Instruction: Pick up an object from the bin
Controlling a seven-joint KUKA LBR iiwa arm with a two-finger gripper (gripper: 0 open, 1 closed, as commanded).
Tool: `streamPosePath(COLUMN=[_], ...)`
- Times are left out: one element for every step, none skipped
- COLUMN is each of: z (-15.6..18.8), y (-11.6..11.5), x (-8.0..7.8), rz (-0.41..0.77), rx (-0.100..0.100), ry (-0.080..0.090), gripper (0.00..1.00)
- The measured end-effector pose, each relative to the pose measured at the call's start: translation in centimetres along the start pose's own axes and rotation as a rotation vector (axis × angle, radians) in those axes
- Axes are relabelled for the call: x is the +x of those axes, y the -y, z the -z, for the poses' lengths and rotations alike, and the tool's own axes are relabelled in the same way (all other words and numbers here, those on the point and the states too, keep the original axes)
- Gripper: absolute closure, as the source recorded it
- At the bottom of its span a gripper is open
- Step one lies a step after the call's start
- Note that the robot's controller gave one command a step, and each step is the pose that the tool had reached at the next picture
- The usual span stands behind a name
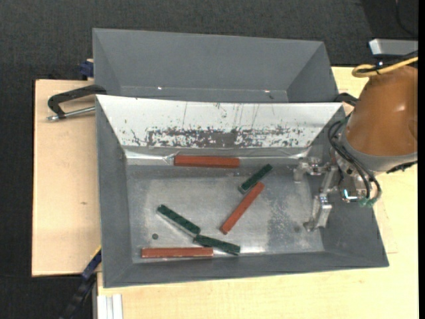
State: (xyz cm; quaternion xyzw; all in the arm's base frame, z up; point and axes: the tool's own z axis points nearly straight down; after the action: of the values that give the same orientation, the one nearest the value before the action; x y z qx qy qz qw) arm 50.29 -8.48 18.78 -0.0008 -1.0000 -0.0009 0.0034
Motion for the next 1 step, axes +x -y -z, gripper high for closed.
streamPosePath(z=[0.37], y=[-0.05], x=[-0.12], rz=[0.002], rx=[0.001], ry=[0.007], gripper=[0.0])
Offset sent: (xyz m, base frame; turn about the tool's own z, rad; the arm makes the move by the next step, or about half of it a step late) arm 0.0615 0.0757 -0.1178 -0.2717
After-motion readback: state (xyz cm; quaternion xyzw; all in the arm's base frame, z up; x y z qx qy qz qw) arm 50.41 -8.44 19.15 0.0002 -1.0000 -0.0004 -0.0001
